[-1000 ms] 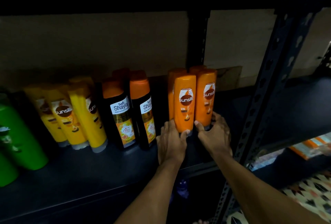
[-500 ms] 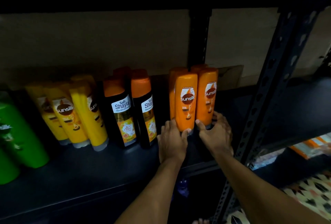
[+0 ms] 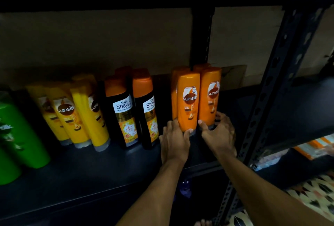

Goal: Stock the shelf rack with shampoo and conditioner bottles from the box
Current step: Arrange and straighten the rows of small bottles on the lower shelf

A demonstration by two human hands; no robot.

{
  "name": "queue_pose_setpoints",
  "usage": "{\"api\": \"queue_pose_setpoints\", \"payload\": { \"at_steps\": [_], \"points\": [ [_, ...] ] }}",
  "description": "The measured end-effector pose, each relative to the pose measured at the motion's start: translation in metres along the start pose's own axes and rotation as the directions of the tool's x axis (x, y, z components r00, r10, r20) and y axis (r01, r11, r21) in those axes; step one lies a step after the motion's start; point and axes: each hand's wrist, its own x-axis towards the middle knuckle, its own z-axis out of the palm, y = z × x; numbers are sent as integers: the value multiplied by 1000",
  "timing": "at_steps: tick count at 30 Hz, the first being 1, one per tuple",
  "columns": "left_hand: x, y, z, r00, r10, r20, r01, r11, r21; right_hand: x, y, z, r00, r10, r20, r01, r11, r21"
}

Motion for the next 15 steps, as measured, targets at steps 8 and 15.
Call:
{"api": "queue_pose_setpoints", "payload": {
  "at_steps": [8,15],
  "points": [
    [2,-3,3,1000,9,2,-9,1000,-18,0,4,2,1000,-14,-13,15,1000,14],
    [-22,-3,-9,999,2,40,2,993,-117,-14,8,-12,998,-63,25,63,998,20]
  ]
}}
